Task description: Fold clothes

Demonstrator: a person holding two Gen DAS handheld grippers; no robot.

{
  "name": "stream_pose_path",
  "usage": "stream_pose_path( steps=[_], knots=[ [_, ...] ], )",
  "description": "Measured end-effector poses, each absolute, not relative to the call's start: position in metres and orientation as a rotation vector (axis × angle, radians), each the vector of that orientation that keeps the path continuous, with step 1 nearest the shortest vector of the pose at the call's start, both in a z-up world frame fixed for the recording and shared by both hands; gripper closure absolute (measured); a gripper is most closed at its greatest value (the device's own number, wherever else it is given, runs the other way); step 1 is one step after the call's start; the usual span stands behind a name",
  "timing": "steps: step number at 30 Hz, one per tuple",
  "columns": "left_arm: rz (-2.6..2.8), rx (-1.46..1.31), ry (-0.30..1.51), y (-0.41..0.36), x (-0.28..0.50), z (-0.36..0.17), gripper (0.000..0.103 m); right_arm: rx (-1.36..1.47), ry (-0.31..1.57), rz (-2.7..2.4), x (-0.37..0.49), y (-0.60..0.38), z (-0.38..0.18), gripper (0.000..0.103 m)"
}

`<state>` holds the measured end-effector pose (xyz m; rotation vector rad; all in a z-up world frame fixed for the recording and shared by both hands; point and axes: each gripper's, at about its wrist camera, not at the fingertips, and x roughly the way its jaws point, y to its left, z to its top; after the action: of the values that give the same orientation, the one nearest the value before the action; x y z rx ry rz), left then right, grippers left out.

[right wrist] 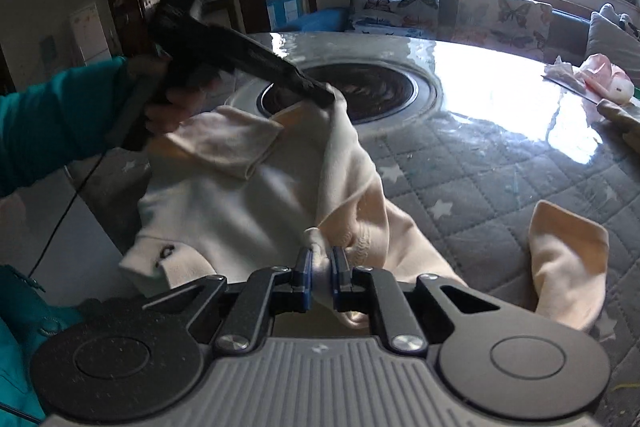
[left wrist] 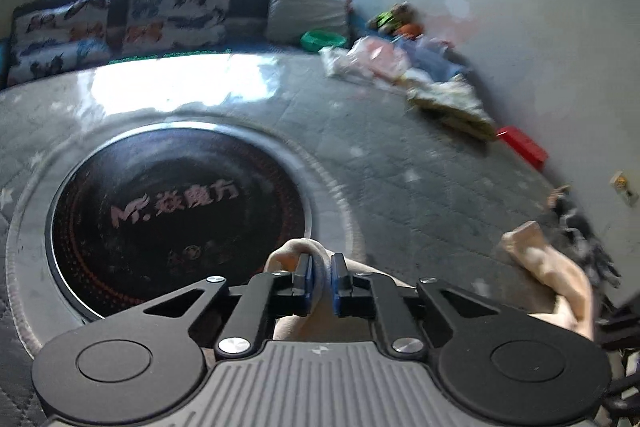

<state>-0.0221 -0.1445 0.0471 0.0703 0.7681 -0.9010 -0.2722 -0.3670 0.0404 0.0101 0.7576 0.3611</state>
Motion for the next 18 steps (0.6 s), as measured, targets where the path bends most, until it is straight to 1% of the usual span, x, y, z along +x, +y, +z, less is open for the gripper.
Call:
stream_pose_path(
  steps=[5,7,11,14,17,18],
  knots=[
    [-1.041,0.068,0.699,-0.123,-0.062,0.061,0.094,0.033,0.726,0.333,-0.271,-0.37,0.042,0.095],
    [-1.107,0.089,0.674,-0.111,-0.084,0.063,0.096,0.052,0.707,0.313,-0.272,-0.375,0.046,0.095],
    [-1.17,0.235,0.685,-0.101,-0.122,0.049,0.096,0.092,0.68,0.268,-0.27,-0.385,0.05,0.095],
    [-1.167,0.279,0.728,-0.095,-0.132,0.038,0.096,0.107,0.687,0.254,-0.268,-0.389,0.05,0.095],
    [-1.142,0.228,0.758,-0.089,-0.125,0.04,0.093,0.078,0.711,0.274,-0.267,-0.384,0.045,0.095],
    [-1.129,0.215,0.758,-0.087,-0.123,0.042,0.088,0.071,0.716,0.277,-0.267,-0.382,0.043,0.095]
  ],
)
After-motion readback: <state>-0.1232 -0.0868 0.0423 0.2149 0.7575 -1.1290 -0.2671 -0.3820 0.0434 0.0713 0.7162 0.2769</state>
